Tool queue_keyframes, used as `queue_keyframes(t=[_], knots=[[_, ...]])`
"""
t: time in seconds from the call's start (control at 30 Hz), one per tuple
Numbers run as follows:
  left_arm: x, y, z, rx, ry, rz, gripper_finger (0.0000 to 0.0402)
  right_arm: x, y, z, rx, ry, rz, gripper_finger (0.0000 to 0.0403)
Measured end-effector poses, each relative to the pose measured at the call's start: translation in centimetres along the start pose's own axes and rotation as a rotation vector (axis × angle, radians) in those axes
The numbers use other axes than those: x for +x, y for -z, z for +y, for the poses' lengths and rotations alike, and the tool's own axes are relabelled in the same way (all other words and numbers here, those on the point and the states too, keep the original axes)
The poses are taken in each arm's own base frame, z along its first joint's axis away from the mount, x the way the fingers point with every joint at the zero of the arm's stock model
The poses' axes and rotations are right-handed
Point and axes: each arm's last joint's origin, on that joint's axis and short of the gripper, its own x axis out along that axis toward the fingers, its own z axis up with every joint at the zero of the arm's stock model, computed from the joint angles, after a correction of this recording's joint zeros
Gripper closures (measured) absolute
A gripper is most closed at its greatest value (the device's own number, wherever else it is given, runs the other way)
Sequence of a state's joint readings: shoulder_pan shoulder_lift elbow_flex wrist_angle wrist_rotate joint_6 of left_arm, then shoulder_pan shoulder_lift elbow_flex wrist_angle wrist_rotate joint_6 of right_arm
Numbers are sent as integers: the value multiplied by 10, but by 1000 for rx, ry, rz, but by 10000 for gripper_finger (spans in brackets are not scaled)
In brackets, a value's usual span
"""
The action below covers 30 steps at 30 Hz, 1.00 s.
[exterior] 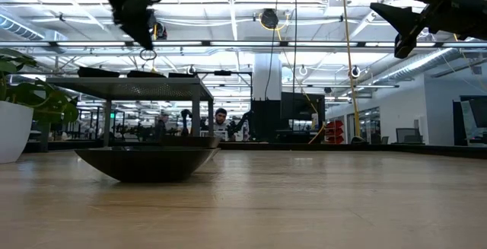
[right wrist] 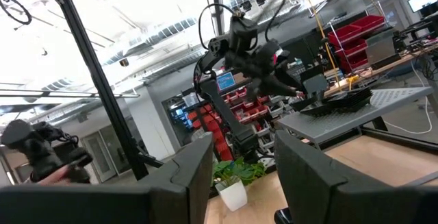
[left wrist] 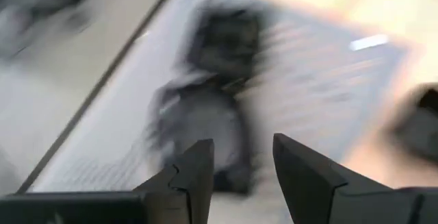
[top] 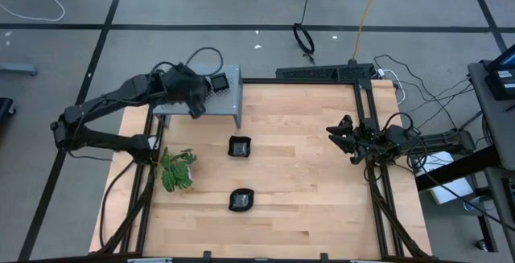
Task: Pick & Place Mini shaped plates
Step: Stack the distorted square plate on top of the distorted plate on the shelf
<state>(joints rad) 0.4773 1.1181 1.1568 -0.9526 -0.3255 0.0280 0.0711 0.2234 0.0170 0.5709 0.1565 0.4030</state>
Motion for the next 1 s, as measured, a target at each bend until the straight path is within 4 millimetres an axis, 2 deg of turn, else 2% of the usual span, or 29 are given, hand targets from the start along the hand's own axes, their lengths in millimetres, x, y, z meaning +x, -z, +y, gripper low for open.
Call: queue_keyframes(t=[0.17, 0.37, 0.63, 0.83, 1.0], knots=[[7, -13, -19, 136, 235, -89, 245, 0, 0, 0, 0, 0, 0, 259], [27, -21, -43, 205, 299, -62, 245, 0, 0, 0, 0, 0, 0, 259], [48, -19, -86, 303, 369, 43, 245, 0, 0, 0, 0, 0, 0, 259], [48, -12, -105, 453, 383, 73, 245, 0, 0, 0, 0, 0, 0, 259], [42, -11, -116, 500, 406, 38, 245, 0, 0, 0, 0, 0, 0, 259]])
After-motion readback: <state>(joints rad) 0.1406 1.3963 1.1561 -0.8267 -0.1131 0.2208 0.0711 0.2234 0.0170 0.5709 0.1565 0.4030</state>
